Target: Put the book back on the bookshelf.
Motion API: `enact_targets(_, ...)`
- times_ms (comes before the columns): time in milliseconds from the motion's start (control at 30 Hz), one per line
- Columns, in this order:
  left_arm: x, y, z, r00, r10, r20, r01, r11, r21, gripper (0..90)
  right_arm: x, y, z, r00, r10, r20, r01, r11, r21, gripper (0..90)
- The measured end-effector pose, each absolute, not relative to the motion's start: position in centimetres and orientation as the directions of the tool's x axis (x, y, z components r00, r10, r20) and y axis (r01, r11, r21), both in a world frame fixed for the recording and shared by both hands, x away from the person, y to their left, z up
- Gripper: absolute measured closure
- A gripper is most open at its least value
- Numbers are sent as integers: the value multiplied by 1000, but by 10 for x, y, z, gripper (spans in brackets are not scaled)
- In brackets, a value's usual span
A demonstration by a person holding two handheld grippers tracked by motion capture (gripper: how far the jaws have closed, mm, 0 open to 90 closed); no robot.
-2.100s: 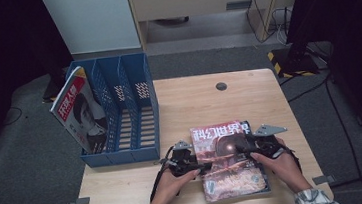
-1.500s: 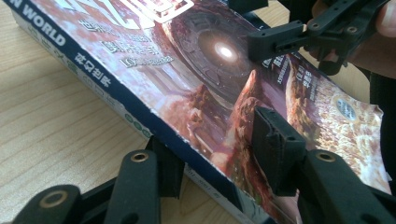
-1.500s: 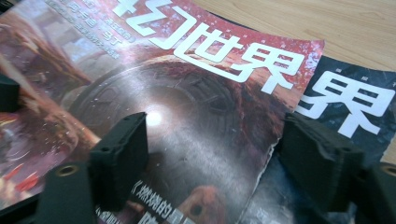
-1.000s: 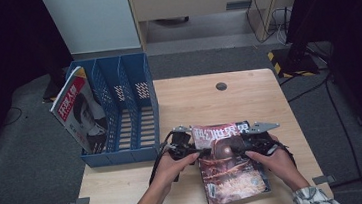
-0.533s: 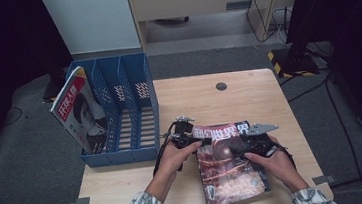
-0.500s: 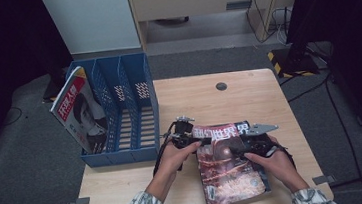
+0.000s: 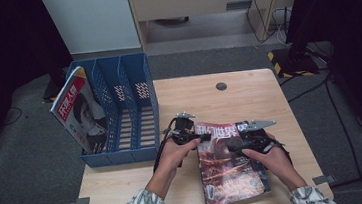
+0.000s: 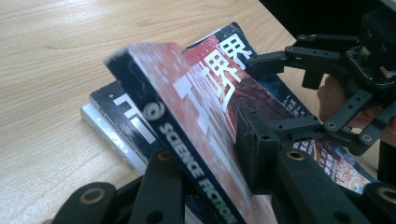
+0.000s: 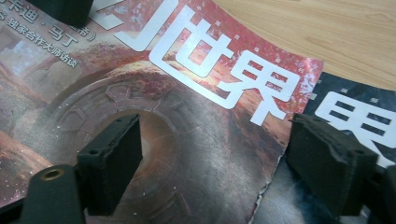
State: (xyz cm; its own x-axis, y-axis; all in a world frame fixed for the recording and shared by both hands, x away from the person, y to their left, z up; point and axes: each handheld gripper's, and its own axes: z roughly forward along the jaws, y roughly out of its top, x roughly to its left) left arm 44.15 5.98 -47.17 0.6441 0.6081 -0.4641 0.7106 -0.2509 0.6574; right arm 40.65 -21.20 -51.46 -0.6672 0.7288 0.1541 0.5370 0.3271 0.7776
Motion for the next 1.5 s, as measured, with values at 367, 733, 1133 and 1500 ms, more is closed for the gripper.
enact_targets(367,454,53,-472,599,605,-525,754,-206,624,627,404,-211,-515,-665,736,128,525,339,780,235)
enact_targets(733,456,50,-473,595,601,-533,757,-196,624,688,402,-206,-515,-680,723,123,517,354,779,236)
enact_targets(1133,452,51,-463,607,591,-531,744,-189,641,769,400,-210,-511,-667,732,137,513,318,798,194)
enact_targets(1500,450,50,-456,625,581,-521,730,-200,654,782,398,-213,-508,-662,737,136,506,306,807,176)
